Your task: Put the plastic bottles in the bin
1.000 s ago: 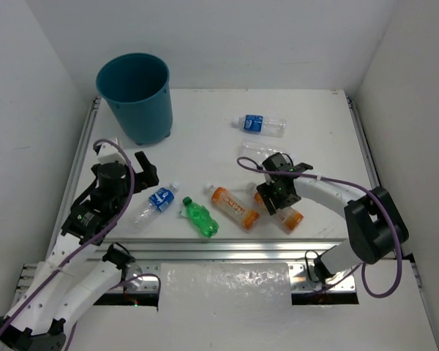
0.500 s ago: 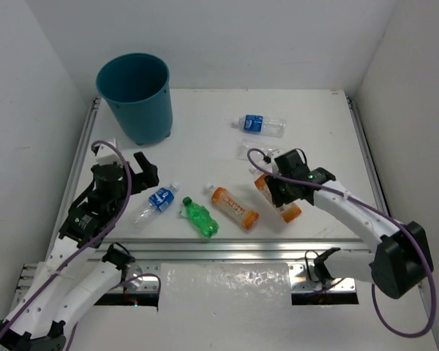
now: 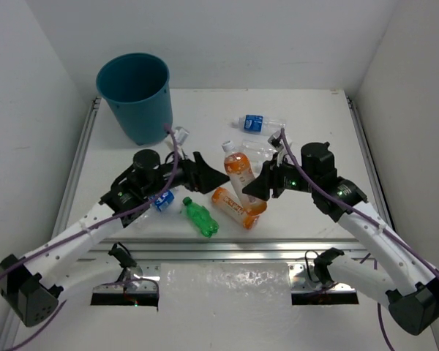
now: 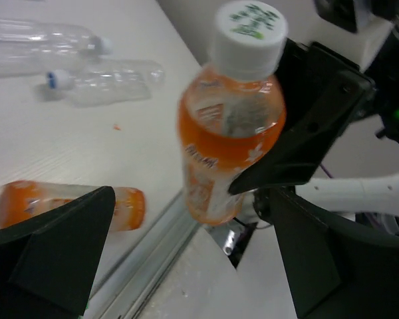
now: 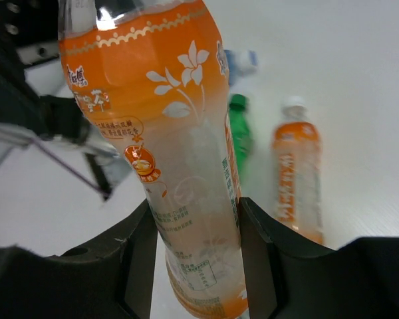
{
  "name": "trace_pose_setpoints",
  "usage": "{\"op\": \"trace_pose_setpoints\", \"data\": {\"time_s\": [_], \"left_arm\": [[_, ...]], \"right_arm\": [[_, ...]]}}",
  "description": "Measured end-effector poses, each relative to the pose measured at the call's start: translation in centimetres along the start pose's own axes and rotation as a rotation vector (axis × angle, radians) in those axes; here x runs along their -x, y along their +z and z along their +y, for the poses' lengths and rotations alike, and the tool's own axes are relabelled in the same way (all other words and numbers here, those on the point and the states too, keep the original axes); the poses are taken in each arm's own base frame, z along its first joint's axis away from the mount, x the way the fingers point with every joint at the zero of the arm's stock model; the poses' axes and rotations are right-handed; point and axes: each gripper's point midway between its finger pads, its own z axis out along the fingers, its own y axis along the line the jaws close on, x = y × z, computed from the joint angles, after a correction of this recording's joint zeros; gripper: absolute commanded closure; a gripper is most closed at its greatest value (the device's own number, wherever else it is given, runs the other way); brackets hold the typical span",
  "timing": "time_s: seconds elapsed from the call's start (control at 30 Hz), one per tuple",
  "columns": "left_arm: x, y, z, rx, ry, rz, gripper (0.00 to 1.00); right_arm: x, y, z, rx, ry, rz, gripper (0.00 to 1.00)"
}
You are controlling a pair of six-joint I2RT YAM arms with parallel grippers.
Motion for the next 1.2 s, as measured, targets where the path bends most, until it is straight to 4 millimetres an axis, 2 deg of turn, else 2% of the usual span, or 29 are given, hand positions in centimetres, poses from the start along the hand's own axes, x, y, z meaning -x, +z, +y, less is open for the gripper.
{"op": "trace_pose_setpoints", "data": {"time_s": [0.13, 0.2, 0.27, 0.3, 0.33, 0.4, 0.43, 0.5, 0.53, 0.57, 0.63, 0.7, 0.77, 0.83, 0.97, 1.03, 1.1, 1.13, 1.17, 1.2], "left_arm": [[0.2, 2.1, -4.8, -0.113, 0.059, 0.045, 0.01], [0.4, 2.7, -6.4, -0.153, 0.084, 0.049, 0.02], [0.3, 3.2, -7.2, -0.176, 0.098, 0.052, 0.11], [0.0, 3.4, -7.4, -0.182, 0.101, 0.058, 0.21], [-0.2, 3.5, -7.4, -0.183, 0.101, 0.065, 0.5], [-0.5, 3.8, -7.3, -0.18, 0.105, 0.073, 0.8], [-0.5, 3.9, -7.2, -0.171, 0.104, 0.075, 0.86], [-0.4, 4.1, -7.2, -0.161, 0.107, 0.078, 0.97], [-0.3, 4.1, -7.3, -0.157, 0.114, 0.078, 0.98], [-0.1, 4.0, -7.3, -0.138, 0.109, 0.075, 0.98], [1.2, 4.0, -6.3, -0.045, 0.111, 0.037, 0.98], [3.7, 3.8, -4.4, 0.117, 0.104, -0.031, 0.99], [8.9, 2.9, -2.0, 0.335, 0.098, -0.154, 1.0], [14.9, 1.2, 0.3, 0.499, 0.079, -0.293, 1.0], [29.6, -7.0, 8.2, 0.908, 0.016, -0.667, 1.0], [35.1, -10.8, 10.6, 1.056, 0.009, -0.818, 0.98], [38.8, -12.6, 12.4, 1.147, 0.027, -0.909, 0.93], [40.1, -12.8, 13.3, 1.171, 0.041, -0.939, 0.9], [41.0, -13.0, 14.4, 1.204, 0.063, -0.946, 0.79], [41.6, -12.9, 15.8, 1.238, 0.088, -0.947, 0.73]], "right_arm": [[1.0, -0.2, 3.1, 0.16, 0.017, -0.019, 0.75], [1.2, -0.5, 4.1, 0.212, 0.02, -0.015, 0.75], [1.3, -0.8, 4.9, 0.251, 0.016, -0.009, 0.75], [1.4, -1.0, 5.3, 0.266, 0.012, -0.008, 0.75], [1.4, -1.1, 5.5, 0.276, 0.01, -0.006, 0.75], [1.3, -1.3, 5.5, 0.274, 0.006, 0.0, 0.73], [1.3, -1.3, 5.5, 0.271, 0.0, 0.001, 0.71], [1.2, -1.5, 5.4, 0.26, -0.006, -0.002, 0.56], [1.3, -1.6, 5.5, 0.257, -0.009, -0.006, 0.19], [1.4, -1.8, 5.5, 0.248, -0.008, -0.011, 0.01], [1.7, -2.2, 4.9, 0.192, -0.02, -0.035, 0.01], [1.8, -2.7, 3.6, 0.092, -0.021, -0.063, 0.01], [1.9, -3.8, 2.1, -0.028, -0.018, -0.095, 0.01], [2.0, -5.1, 0.9, -0.131, -0.023, -0.134, 0.01], [2.0, -8.1, 0.1, -0.245, -0.049, -0.204, 0.01], [1.8, -9.0, 0.2, -0.261, -0.056, -0.22, 0.01], [1.2, -9.2, 0.1, -0.263, -0.055, -0.22, 0.01], [0.7, -9.0, 0.0, -0.26, -0.05, -0.213, 0.01], [-0.1, -8.7, -0.2, -0.254, -0.042, -0.196, 0.01], [-1.0, -8.2, -0.5, -0.248, -0.03, -0.173, 0.01]]}}
